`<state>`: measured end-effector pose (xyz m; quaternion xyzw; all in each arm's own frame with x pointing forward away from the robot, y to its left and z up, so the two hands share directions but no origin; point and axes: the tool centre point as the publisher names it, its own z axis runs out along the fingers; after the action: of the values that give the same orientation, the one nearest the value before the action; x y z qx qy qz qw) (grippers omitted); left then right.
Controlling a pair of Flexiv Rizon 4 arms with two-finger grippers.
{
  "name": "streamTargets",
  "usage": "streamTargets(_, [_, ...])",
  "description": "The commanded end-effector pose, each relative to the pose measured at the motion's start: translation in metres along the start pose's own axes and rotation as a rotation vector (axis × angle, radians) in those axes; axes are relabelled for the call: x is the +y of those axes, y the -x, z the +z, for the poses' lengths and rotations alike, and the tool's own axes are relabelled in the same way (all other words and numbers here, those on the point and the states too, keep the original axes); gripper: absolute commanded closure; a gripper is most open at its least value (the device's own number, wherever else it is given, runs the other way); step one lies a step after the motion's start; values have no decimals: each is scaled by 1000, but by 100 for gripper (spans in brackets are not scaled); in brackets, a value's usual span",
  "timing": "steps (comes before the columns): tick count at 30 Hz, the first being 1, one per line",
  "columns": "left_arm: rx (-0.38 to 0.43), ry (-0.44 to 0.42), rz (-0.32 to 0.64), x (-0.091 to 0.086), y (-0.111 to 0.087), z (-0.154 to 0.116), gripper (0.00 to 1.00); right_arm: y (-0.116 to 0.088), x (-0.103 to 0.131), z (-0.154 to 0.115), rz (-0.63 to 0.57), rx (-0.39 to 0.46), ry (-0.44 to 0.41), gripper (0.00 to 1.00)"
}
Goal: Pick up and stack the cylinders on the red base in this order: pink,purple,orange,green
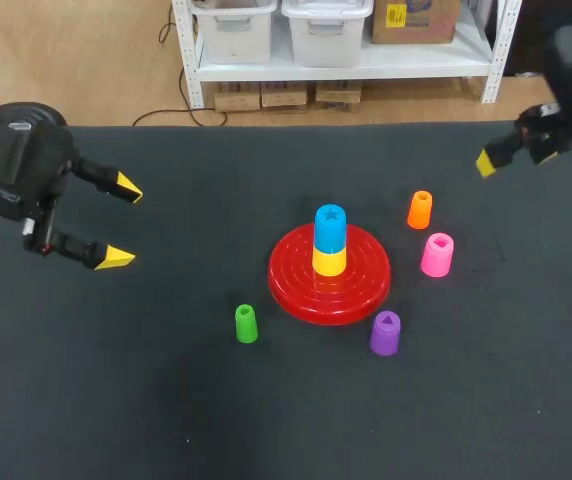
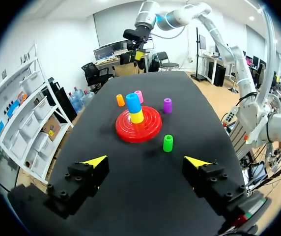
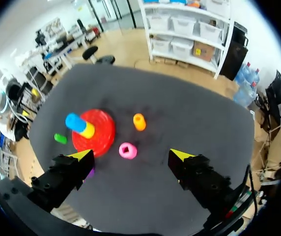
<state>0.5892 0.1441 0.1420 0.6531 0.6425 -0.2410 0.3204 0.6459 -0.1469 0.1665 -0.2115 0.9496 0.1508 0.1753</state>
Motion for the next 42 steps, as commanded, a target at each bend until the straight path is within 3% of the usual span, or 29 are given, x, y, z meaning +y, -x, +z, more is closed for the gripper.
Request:
streamTargets(1, [-1, -1, 1, 1, -1, 1, 0, -6, 12, 15, -17, 84, -105, 0])
streamTargets(7, [-1, -1, 1, 1, -1, 1, 0, -20, 20, 32, -41, 164, -119, 0])
streamTargets(19, [-1, -1, 1, 1, -1, 1, 0, -40, 26, 38, -56, 191, -157, 0])
streamTargets(25, [-1, -1, 1, 1, -1, 1, 0, -56, 21, 62, -71, 266, -153, 0])
streamTargets(42, [-1, -1, 1, 1, -1, 1, 0, -46, 23, 107, -152, 373, -130, 0])
